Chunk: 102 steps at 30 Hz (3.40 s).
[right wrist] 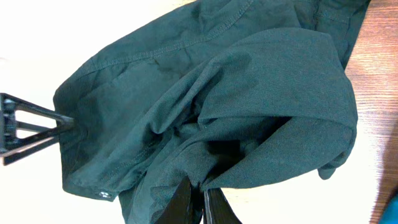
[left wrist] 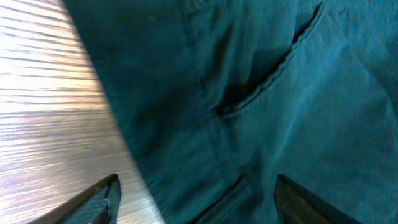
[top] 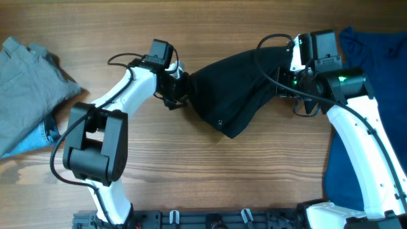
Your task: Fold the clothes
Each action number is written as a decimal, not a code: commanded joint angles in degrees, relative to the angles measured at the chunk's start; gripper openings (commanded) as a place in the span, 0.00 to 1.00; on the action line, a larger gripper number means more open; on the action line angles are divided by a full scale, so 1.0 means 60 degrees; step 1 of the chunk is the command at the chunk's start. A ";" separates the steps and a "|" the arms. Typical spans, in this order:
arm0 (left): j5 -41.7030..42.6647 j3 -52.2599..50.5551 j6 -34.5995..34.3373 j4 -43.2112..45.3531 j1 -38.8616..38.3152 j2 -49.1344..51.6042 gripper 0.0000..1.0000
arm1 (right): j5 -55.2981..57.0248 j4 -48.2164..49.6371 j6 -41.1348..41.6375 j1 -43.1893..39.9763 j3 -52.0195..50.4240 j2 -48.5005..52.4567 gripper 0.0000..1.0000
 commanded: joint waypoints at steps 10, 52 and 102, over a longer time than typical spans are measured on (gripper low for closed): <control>-0.0357 -0.0317 -0.1446 0.0678 -0.0561 0.0036 0.47 | 0.0273 -0.0007 -0.0157 0.0022 -0.0018 0.0029 0.04; -0.3912 0.2295 -0.0248 0.5045 0.3789 -0.0036 0.83 | 0.1996 -0.2200 -0.0222 0.0022 -0.0022 0.0029 0.04; -0.1530 0.0470 -0.1668 0.2834 0.2626 0.0539 1.00 | 0.2164 0.2368 -0.0707 -0.1191 -0.0066 0.1723 0.83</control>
